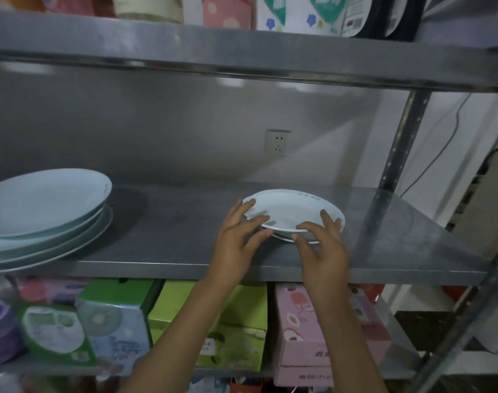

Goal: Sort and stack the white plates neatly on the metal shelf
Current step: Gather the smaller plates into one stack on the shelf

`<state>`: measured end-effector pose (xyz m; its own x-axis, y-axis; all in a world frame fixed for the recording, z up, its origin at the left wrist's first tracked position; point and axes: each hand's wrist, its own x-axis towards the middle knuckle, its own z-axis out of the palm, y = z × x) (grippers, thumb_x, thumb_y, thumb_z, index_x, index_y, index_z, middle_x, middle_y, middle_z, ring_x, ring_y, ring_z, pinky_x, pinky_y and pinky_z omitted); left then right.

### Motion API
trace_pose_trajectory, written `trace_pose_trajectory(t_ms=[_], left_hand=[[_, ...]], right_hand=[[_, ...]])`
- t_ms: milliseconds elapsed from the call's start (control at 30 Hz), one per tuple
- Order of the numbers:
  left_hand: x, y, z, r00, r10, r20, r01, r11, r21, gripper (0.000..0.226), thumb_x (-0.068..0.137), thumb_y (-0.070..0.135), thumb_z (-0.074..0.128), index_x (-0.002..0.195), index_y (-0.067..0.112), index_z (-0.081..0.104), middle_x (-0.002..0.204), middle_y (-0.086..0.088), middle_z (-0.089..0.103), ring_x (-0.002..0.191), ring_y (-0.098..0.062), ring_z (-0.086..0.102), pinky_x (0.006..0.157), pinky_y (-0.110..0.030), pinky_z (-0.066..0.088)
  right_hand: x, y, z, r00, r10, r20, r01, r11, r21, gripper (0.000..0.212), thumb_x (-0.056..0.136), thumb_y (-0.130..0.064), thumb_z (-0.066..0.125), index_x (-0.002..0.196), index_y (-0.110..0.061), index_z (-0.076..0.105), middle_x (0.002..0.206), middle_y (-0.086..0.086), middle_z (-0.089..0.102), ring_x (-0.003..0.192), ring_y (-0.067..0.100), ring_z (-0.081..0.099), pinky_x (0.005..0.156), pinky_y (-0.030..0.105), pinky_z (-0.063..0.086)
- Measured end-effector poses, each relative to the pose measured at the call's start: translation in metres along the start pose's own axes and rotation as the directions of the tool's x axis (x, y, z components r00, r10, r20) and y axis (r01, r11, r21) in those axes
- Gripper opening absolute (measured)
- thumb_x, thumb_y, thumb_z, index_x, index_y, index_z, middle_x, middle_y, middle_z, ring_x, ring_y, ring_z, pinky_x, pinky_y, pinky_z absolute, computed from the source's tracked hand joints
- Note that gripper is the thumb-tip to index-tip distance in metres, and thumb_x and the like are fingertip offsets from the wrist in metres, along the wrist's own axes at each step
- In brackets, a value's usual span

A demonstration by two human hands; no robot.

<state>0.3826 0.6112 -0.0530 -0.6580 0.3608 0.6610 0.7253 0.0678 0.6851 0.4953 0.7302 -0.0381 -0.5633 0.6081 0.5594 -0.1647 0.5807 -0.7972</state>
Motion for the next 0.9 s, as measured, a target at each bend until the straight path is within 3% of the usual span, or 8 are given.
trace_pose_trajectory(t_ms=[167,300,400,500,600,700,800,900], left_hand=[[-0.009,0.018,-0.029,0.981,0.132,-0.143,-0.125,0.991,0.055,0.024,0.084,0.019,0.071,0.107,0.018,0.073,0.13,0.001,0.06,0.136,-0.014,0.04,0.11,-0.032,0.038],[-0.012,0.029,-0.078,0.932,0.316,-0.175,-0.248,0.912,0.328,0.017,0.084,0.019,0.071,0.096,0.007,0.075,0.1,-0.003,0.07,0.117,-0.019,0.054,0.101,-0.024,0.042],[-0.022,0.029,-0.122,0.903,0.383,-0.196,-0.256,0.845,0.47,0.013,0.085,0.011,0.071,0.095,0.003,0.074,0.097,-0.007,0.069,0.107,-0.021,0.058,0.096,-0.024,0.043],[-0.033,0.031,-0.17,0.88,0.402,-0.252,-0.195,0.792,0.579,0.014,0.081,0.005,0.075,0.095,0.002,0.074,0.095,-0.008,0.069,0.1,-0.02,0.059,0.092,-0.023,0.044],[-0.045,0.034,-0.221,0.857,0.4,-0.325,-0.108,0.755,0.646,0.013,0.082,0.012,0.073,0.092,0.003,0.074,0.093,-0.007,0.07,0.096,-0.021,0.06,0.091,-0.021,0.044],[-0.06,0.039,-0.271,0.817,0.421,-0.395,-0.03,0.715,0.698,0.013,0.081,0.012,0.074,0.091,0.004,0.075,0.094,-0.006,0.07,0.095,-0.023,0.062,0.091,-0.028,0.047],[-0.075,0.045,-0.32,0.772,0.451,-0.447,0.022,0.685,0.728,0.014,0.081,0.013,0.076,0.091,0.004,0.075,0.093,-0.003,0.07,0.097,-0.023,0.062,0.094,-0.025,0.045],[-0.092,0.044,-0.372,0.748,0.466,-0.473,0.036,0.684,0.729,0.015,0.082,0.014,0.075,0.092,0.003,0.074,0.094,0.002,0.067,0.101,-0.021,0.06,0.097,-0.022,0.041]], right_hand=[[-0.005,-0.014,0.017,0.995,-0.095,0.016,0.094,0.992,0.081,0.022,0.085,-0.009,0.068,0.089,-0.031,0.066,0.149,-0.004,0.037,0.143,0.008,0.015,0.098,-0.006,0.015],[-0.013,-0.035,0.043,0.985,-0.158,0.071,0.144,0.974,0.177,0.023,0.085,-0.006,0.068,0.09,-0.029,0.067,0.148,-0.007,0.038,0.143,0.005,0.019,0.1,-0.002,0.021],[-0.023,-0.059,0.072,0.972,-0.194,0.129,0.154,0.95,0.273,0.03,0.086,-0.007,0.067,0.101,-0.033,0.065,0.152,-0.008,0.034,0.143,0.002,0.02,0.104,0.002,0.023],[-0.035,-0.084,0.109,0.976,-0.166,0.139,0.112,0.937,0.332,0.059,0.086,-0.016,0.068,0.137,-0.032,0.043,0.156,-0.008,0.026,0.143,0.007,0.024,0.114,0.02,0.026],[-0.056,-0.111,0.148,0.98,-0.052,0.19,-0.024,0.926,0.377,0.078,0.085,-0.024,0.07,0.146,-0.037,0.023,0.154,-0.013,0.027,0.141,0.005,0.026,0.114,0.044,0.031],[-0.084,-0.138,0.18,0.967,-0.077,0.243,-0.024,0.922,0.385,0.064,0.086,-0.025,0.067,0.14,-0.034,0.034,0.146,-0.015,0.037,0.135,0.0,0.033,0.112,0.037,0.035],[-0.114,-0.17,0.21,0.948,-0.219,0.232,0.108,0.905,0.412,0.044,0.087,-0.013,0.065,0.127,-0.024,0.05,0.134,-0.012,0.048,0.125,-0.004,0.042,0.101,0.011,0.035],[-0.149,-0.207,0.244,0.904,-0.346,0.252,0.213,0.874,0.438,0.037,0.088,-0.006,0.062,0.122,-0.016,0.054,0.133,-0.006,0.049,0.126,-0.003,0.041,0.099,0.005,0.033]])
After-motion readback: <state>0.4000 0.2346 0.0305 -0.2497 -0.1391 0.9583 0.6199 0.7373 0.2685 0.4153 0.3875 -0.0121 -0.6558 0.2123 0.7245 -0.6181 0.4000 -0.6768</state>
